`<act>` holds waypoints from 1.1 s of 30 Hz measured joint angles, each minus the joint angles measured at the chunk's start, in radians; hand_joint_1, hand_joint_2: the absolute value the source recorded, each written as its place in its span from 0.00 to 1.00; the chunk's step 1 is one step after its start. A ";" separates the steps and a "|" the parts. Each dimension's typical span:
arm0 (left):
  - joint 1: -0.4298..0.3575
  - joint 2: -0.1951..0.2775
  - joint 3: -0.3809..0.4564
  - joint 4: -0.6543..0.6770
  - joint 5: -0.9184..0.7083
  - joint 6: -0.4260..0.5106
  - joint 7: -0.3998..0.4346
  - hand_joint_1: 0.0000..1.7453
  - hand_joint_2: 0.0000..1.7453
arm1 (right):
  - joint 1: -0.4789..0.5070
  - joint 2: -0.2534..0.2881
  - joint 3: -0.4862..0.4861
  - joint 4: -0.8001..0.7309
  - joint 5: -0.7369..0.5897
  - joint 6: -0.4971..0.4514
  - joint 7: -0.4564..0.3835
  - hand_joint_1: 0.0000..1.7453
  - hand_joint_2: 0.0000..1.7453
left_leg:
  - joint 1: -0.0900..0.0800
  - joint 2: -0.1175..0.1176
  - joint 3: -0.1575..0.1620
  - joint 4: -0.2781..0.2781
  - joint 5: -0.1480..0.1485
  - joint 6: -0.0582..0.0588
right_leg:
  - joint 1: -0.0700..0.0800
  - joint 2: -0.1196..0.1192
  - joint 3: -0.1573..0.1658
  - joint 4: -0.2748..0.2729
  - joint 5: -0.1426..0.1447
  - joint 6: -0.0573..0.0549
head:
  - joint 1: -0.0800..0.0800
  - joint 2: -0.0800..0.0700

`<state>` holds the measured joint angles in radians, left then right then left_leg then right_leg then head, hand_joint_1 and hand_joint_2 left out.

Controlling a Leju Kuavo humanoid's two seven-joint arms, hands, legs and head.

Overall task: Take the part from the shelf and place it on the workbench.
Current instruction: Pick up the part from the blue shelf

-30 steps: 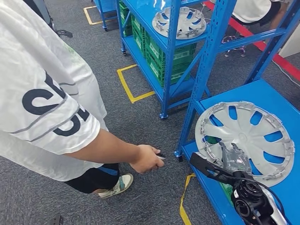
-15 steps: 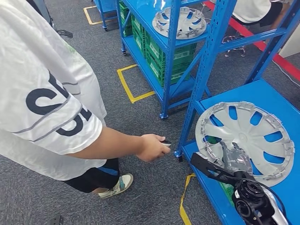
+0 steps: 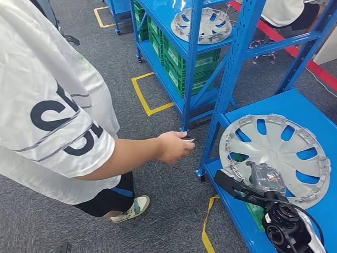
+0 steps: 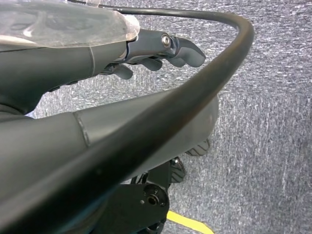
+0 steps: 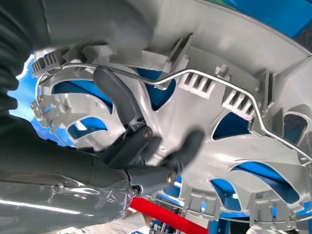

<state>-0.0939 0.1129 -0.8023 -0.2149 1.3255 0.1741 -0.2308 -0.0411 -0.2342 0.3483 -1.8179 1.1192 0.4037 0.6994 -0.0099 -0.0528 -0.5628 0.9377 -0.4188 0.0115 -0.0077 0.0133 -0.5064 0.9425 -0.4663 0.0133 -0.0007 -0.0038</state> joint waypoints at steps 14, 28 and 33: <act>0.000 0.001 -0.005 0.000 -0.017 -0.003 -0.002 0.00 0.00 | 0.022 -0.005 -0.016 -0.026 -0.008 -0.010 0.002 0.99 1.00 | 0.000 0.000 0.000 0.000 0.000 0.000 | 0.000 0.001 -0.001 0.000 0.000 0.000 | 0.001 0.000; 0.000 0.003 -0.011 0.000 -0.013 0.006 -0.002 0.00 0.00 | 0.029 -0.009 -0.026 -0.031 -0.032 -0.014 0.001 0.21 1.00 | 0.000 0.000 0.000 0.000 0.000 0.000 | 0.000 0.000 -0.001 0.000 0.000 0.000 | 0.000 0.000; 0.000 0.003 -0.011 0.000 -0.013 0.006 -0.002 0.00 0.00 | 0.029 -0.010 -0.026 -0.031 -0.033 -0.018 0.001 0.13 1.00 | 0.000 0.000 0.000 0.000 0.000 0.000 | 0.000 0.000 -0.001 0.000 0.000 0.000 | 0.000 0.000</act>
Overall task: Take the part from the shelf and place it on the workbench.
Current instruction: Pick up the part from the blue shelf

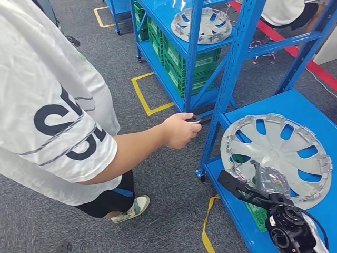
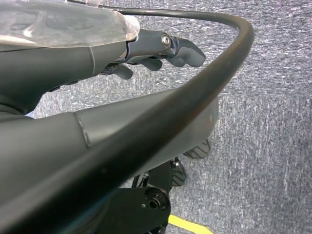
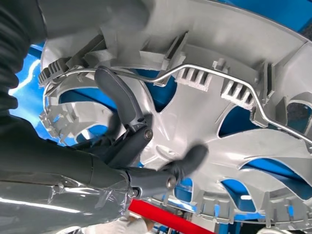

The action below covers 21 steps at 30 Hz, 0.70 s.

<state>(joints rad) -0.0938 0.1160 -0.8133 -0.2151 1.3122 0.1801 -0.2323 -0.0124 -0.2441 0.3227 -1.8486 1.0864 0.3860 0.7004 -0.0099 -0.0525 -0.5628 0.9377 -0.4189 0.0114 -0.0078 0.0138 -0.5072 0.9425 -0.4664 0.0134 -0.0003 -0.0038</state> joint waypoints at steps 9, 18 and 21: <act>0.000 0.000 0.000 0.000 0.008 0.006 0.001 0.00 0.00 | 0.000 -0.004 0.000 0.006 -0.025 -0.006 0.000 0.11 1.00 | 0.000 0.000 0.000 0.000 0.000 0.000 | 0.000 0.000 0.000 0.000 0.000 0.000 | 0.000 0.000; 0.000 0.000 0.000 0.000 0.028 0.018 0.002 0.00 0.00 | -0.014 -0.010 0.011 0.031 -0.071 -0.018 -0.001 0.14 1.00 | 0.000 0.000 0.000 0.000 0.000 0.000 | 0.000 0.000 0.001 0.000 0.000 0.000 | 0.000 0.000; 0.000 0.000 0.000 0.000 0.033 0.021 0.002 0.00 0.00 | -0.024 -0.010 0.024 0.044 -0.083 -0.024 -0.001 0.14 1.00 | 0.000 0.000 0.000 0.000 0.000 0.000 | 0.000 0.000 0.001 0.000 0.000 0.000 | 0.000 0.000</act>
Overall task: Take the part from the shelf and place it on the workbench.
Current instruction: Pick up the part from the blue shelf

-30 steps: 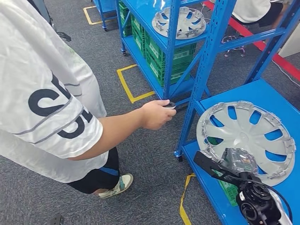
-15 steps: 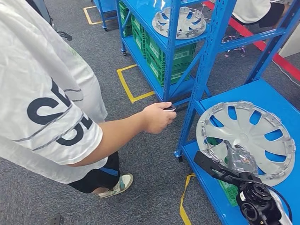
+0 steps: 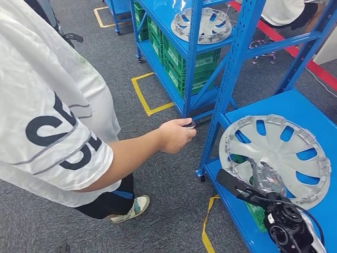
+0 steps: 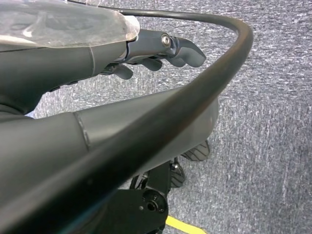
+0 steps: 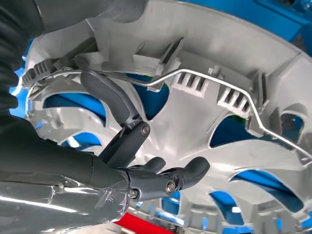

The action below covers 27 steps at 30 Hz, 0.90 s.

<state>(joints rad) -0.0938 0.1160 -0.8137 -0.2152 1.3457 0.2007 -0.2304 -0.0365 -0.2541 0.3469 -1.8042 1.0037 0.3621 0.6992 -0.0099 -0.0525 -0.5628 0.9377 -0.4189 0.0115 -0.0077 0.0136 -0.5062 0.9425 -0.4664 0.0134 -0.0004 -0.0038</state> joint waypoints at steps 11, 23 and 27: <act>0.000 0.000 0.000 0.000 0.001 0.000 0.000 0.00 0.00 | -0.018 -0.005 0.031 0.050 -0.021 -0.032 0.000 0.15 1.00 | 0.000 0.000 0.000 0.000 0.000 0.000 | 0.000 0.000 0.000 0.000 0.000 0.000 | 0.000 0.000; 0.000 0.002 -0.008 0.000 -0.002 0.003 0.001 0.00 0.00 | -0.022 -0.022 0.049 0.075 -0.029 -0.052 0.000 0.15 1.00 | 0.000 0.000 0.000 0.000 0.000 0.000 | 0.000 0.000 0.000 0.000 0.000 0.000 | 0.000 0.000; 0.000 0.003 -0.011 0.000 -0.002 0.003 0.001 0.00 0.00 | -0.024 -0.025 0.052 0.079 -0.029 -0.054 0.000 0.14 1.00 | 0.000 0.000 0.000 0.000 0.000 0.000 | 0.000 0.000 0.000 0.000 0.000 0.000 | 0.000 0.000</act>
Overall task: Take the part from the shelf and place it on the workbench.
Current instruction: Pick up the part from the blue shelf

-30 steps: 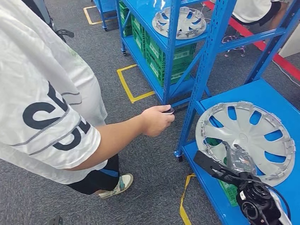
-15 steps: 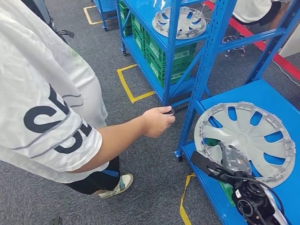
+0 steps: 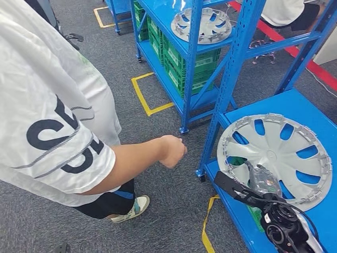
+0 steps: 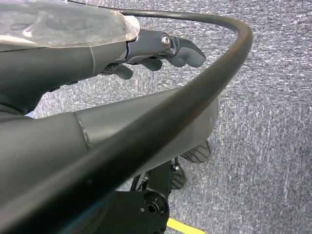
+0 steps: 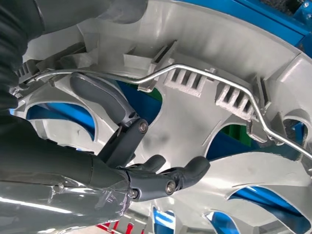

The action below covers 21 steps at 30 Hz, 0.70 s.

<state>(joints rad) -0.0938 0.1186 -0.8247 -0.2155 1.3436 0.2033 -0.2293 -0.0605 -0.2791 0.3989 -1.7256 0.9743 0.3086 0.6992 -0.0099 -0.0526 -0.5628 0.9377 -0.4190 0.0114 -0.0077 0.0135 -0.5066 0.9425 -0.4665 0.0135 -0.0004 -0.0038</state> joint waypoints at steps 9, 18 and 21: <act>0.000 0.002 -0.005 -0.001 0.001 0.000 0.000 0.00 0.00 | -0.005 -0.007 0.006 0.002 0.005 -0.003 0.000 0.80 1.00 | 0.000 0.000 0.000 0.000 0.000 0.000 | 0.000 0.000 0.000 0.000 0.000 0.000 | 0.000 0.000; 0.000 0.003 -0.005 -0.001 0.011 0.003 0.008 0.00 0.00 | -0.012 -0.009 0.019 0.002 0.012 -0.010 -0.001 1.00 1.00 | 0.000 0.000 0.000 0.000 0.000 0.000 | 0.000 0.000 0.000 0.000 0.000 0.000 | -0.001 0.000; 0.000 0.003 -0.006 -0.001 0.017 0.003 0.008 0.00 0.00 | -0.019 -0.010 0.024 0.002 0.012 -0.011 0.000 1.00 1.00 | 0.000 0.000 0.000 0.000 0.000 0.000 | 0.000 0.000 0.000 0.000 0.000 0.000 | 0.000 0.000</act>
<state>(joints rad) -0.0937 0.1213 -0.8302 -0.2163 1.3609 0.2064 -0.2212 -0.0792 -0.2894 0.4228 -1.7239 0.9861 0.2975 0.6992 -0.0099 -0.0526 -0.5629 0.9377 -0.4190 0.0114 -0.0077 0.0136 -0.5062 0.9425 -0.4665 0.0135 -0.0006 -0.0038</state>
